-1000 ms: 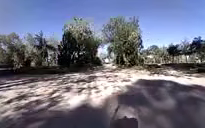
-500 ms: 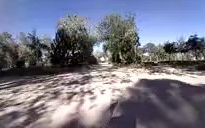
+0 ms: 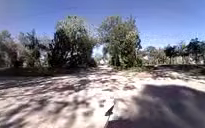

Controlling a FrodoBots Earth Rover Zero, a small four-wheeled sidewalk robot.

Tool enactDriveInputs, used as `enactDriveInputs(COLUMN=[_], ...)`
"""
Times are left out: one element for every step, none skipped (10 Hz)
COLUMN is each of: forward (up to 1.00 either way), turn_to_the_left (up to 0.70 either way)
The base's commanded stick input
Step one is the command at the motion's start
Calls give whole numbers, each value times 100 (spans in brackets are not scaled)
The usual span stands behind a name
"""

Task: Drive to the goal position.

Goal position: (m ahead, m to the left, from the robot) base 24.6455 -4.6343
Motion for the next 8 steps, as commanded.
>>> enactDriveInputs(forward=[100,100,100,100,100,100,100,100], turn_to_the_left=[-5,-37,-32,-9,3,3,3,3])
